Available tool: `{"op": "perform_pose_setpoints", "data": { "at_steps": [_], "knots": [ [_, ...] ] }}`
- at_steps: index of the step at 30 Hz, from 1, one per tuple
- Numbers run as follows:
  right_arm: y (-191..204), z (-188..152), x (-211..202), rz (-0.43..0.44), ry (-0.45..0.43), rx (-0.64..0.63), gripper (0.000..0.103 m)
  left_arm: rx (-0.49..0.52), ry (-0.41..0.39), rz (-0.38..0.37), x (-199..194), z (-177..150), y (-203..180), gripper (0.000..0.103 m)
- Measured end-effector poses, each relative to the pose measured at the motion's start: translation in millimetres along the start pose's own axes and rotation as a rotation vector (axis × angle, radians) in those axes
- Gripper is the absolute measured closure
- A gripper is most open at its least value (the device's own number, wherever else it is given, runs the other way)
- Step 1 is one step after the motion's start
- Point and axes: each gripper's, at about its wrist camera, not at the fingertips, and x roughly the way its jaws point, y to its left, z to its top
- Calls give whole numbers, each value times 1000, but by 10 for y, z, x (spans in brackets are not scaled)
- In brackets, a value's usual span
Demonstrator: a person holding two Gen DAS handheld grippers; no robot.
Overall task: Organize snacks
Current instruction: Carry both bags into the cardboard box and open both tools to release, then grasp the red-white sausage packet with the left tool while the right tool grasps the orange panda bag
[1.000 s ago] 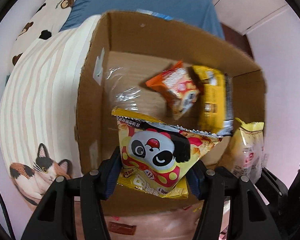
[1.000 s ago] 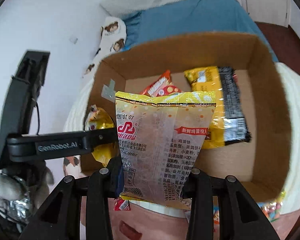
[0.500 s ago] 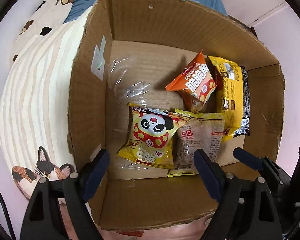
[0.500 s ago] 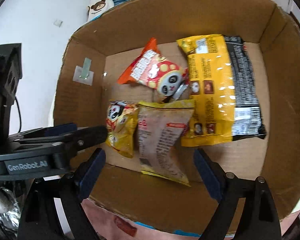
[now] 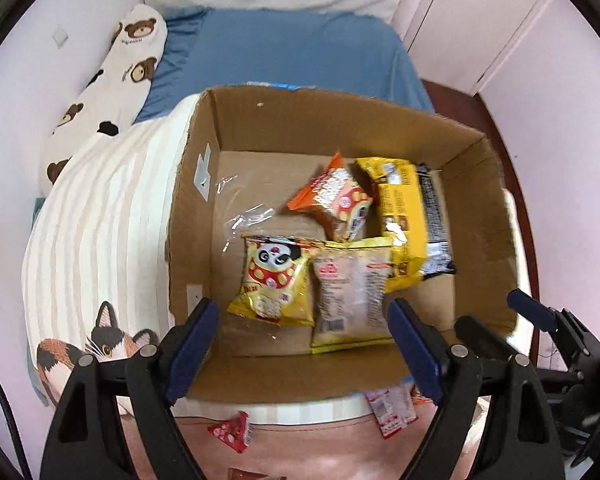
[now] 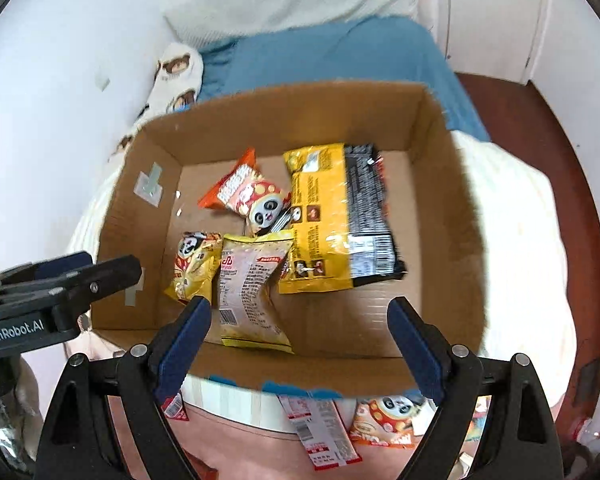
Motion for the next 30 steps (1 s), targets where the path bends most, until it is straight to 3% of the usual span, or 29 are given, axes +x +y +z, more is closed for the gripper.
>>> {"op": "perform_pose_setpoints", "data": {
  "at_steps": [7, 13, 15, 17, 18, 22, 28, 30],
  "knots": [
    [-99, -218, -540, 9, -90, 32, 11, -9, -102, -25, -407, -355, -179, 17],
    [-375, -614, -741, 21, -74, 110, 11, -15, -111, -10, -473, -842, -382, 17],
    [-511, -744, -646, 15, -45, 135, 14, -14, -69, 9, -284, -992, -459, 17],
    [-669, -872, -516, -2, -9, 164, 38, -27, 14, -13, 23, -1134, -529, 17],
    [-770, -947, -424, -4, 21, 184, 40, -36, 64, -34, 201, -1198, -556, 17],
    [-1093, -1170, -175, -8, 78, 254, 40, -105, 229, -112, 886, -1443, -647, 17],
    [-1365, -1367, 88, 13, 109, 302, 40, -197, 302, -135, 1471, -1543, -805, 17],
    [-1400, -1413, 140, 9, 119, 307, 40, -201, 306, -113, 1624, -1523, -878, 17]
  ]
}}
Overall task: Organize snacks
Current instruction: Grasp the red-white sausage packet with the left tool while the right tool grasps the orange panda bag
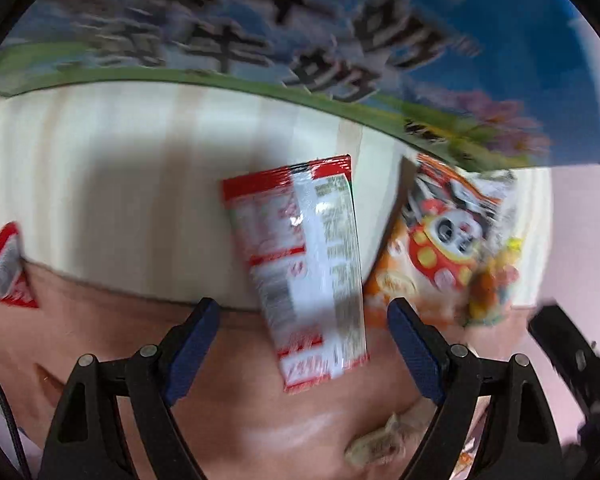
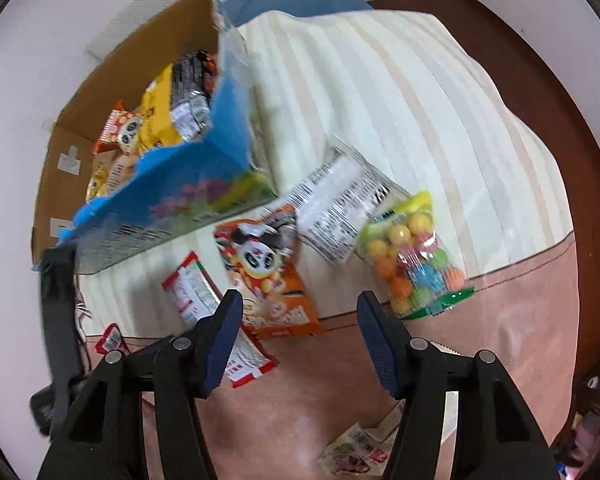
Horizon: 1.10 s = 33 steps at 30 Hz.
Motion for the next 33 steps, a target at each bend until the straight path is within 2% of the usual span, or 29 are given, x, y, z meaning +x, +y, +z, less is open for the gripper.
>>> {"op": "perform_pose_setpoints", "data": {
  "at_steps": [2, 3, 4, 5, 7, 15, 19, 22, 24, 28, 33],
  "knots": [
    [-1, -13, 48, -10, 2, -7, 40, 23, -22, 47, 82, 22, -92, 17],
    [0, -15, 67, -13, 2, -9, 40, 42, -46, 61, 74, 8, -129, 23],
    [9, -15, 90, -15, 4, -13, 40, 58, -65, 73, 52, -16, -152, 39],
    [13, -11, 108, -18, 5, -16, 40, 78, -79, 91, 28, -40, -171, 46],
    [45, 2, 155, -11, 7, -23, 40, 127, -78, 108, 3, -99, -179, 49],
    [320, 103, 692, -4, 91, -40, 39, 137, -58, 188, -74, -424, 260, 50],
    [499, 85, 1034, -49, 137, -77, 39, 110, -32, 211, -67, -561, 543, 49],
    [555, 9, 1135, -83, 135, -101, 43, 118, -30, 221, -76, -644, 622, 49],
    [605, -87, 1139, -88, 142, -144, 44, 135, -25, 225, -68, -736, 625, 49],
    [650, -439, 1142, -57, 238, -221, 45, 129, -2, 216, -80, -881, 729, 49],
    [594, -891, 1180, -33, 332, -235, 45, 104, 14, 199, -90, -1050, 863, 47]
  ]
}}
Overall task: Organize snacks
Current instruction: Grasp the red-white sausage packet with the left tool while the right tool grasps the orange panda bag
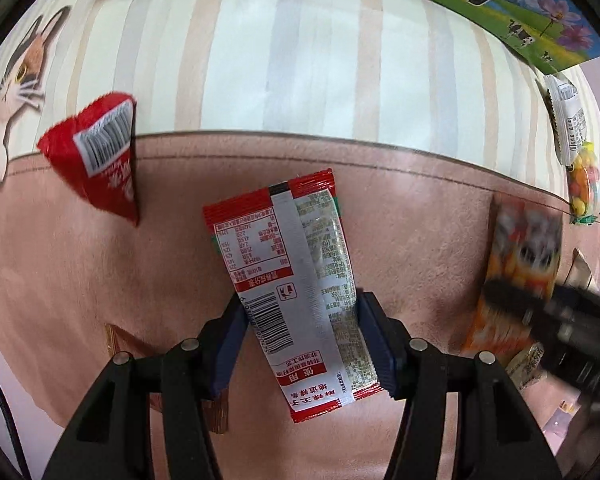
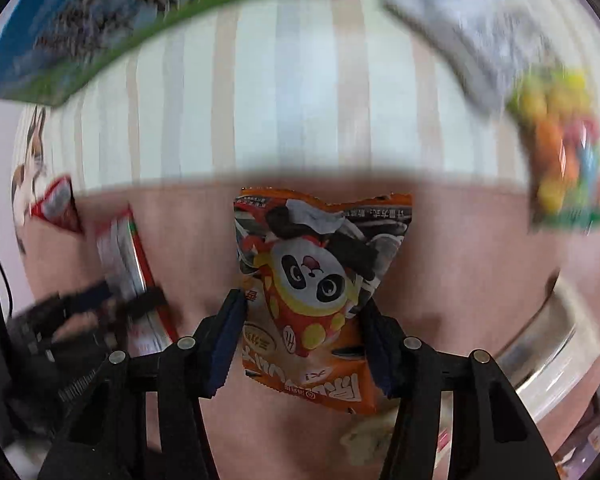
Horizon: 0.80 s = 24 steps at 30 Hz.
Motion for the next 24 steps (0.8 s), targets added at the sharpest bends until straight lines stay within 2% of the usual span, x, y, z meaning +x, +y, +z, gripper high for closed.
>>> {"op": "perform_pose_setpoints", "data": {
  "at_steps": [3, 4, 5, 7, 12, 18, 24],
  "knots": [
    [-69, -110, 100, 35, 15, 53, 39, -30, 48, -39, 94, 50, 85, 47],
    [-83, -122, 114, 52, 11, 67, 33, -36, 66, -46, 134, 236, 169, 45],
    [-107, -136, 117, 61, 8, 81, 25, -37, 76, -51, 160, 239, 179, 44],
    [-108, -168, 148, 69, 14, 96, 19, -31, 81, -44, 201, 264, 192, 44],
    [46, -231, 277, 15, 23, 108, 19, -49, 79, -31, 367, 342, 26, 44],
    [51, -219, 354, 25, 1, 167, 18, -54, 72, -38, 353, 348, -27, 44],
    [21, -147, 399, 30, -10, 203, 23, -56, 72, -39, 360, 342, 76, 45]
  ]
}}
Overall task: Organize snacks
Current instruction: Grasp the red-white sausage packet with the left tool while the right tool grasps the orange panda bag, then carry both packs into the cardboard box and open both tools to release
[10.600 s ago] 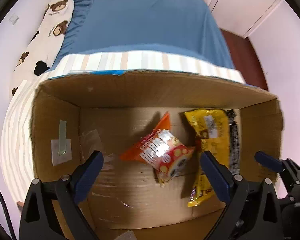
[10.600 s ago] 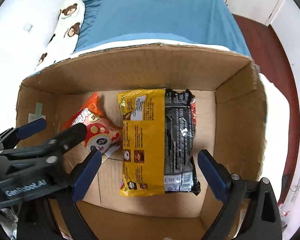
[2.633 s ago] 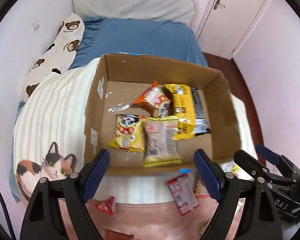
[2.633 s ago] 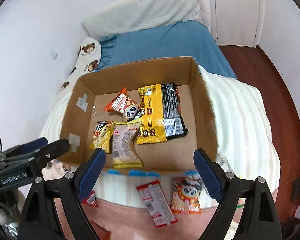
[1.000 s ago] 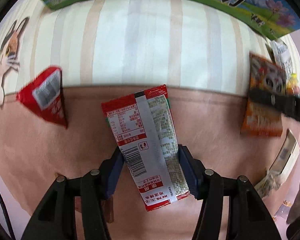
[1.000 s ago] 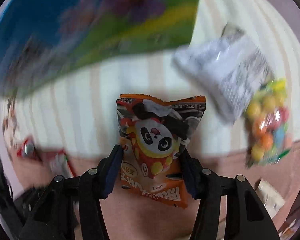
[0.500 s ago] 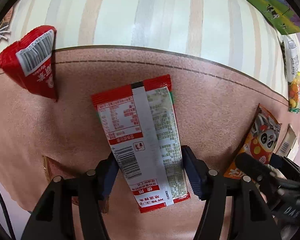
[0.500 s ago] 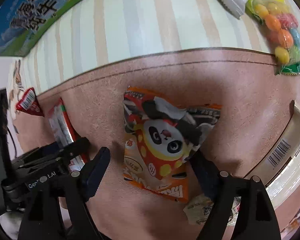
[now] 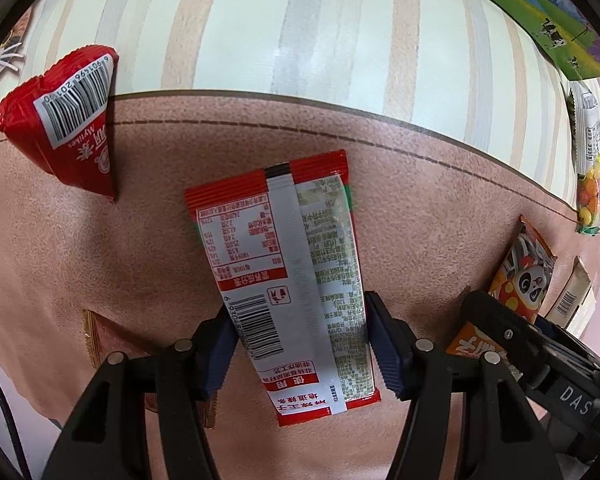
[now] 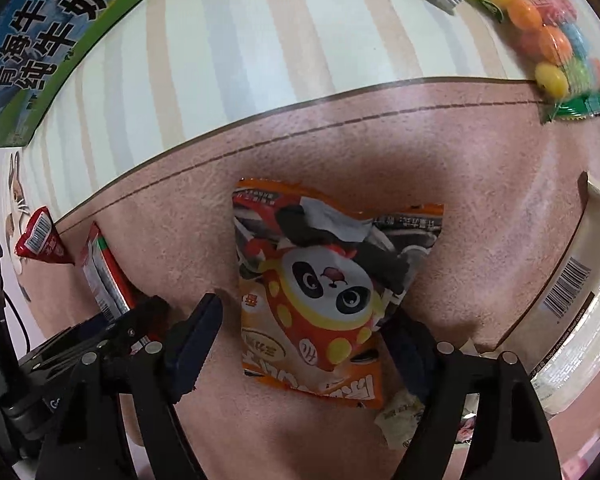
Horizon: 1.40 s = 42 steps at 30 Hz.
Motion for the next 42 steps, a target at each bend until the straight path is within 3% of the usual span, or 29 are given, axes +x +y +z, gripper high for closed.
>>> {"op": "perform_pose_setpoints", "data": {
  "at_steps": [4, 8, 16, 21, 28, 33, 36, 42],
  "knots": [
    [-142, 85, -45, -10, -3, 8, 28, 1, 0, 5, -26, -5, 1, 45],
    [-242, 79, -168, -14, -20, 20, 42, 7, 0, 3, -58, -13, -40, 49],
    [-281, -36, -423, 39, -54, 2, 45, 43, -27, -32, -330, -61, -58, 53],
    [-249, -62, -766, 78, -105, -43, 46, 96, -94, -55, -719, -77, -134, 53],
    [-86, -33, -1536, 175, -213, -122, 46, 179, -255, -135, -1661, -12, -331, 53],
    [93, 219, -2331, 234, -341, -192, 46, 219, -375, -196, -2387, 197, -410, 53],
    [261, 492, -2709, 238, -417, -232, 46, 243, -441, -194, -2743, 427, -417, 53],
    [632, 1260, -2934, 181, -460, -281, 46, 282, -496, -67, -3011, 1180, -468, 53]
  ]
}}
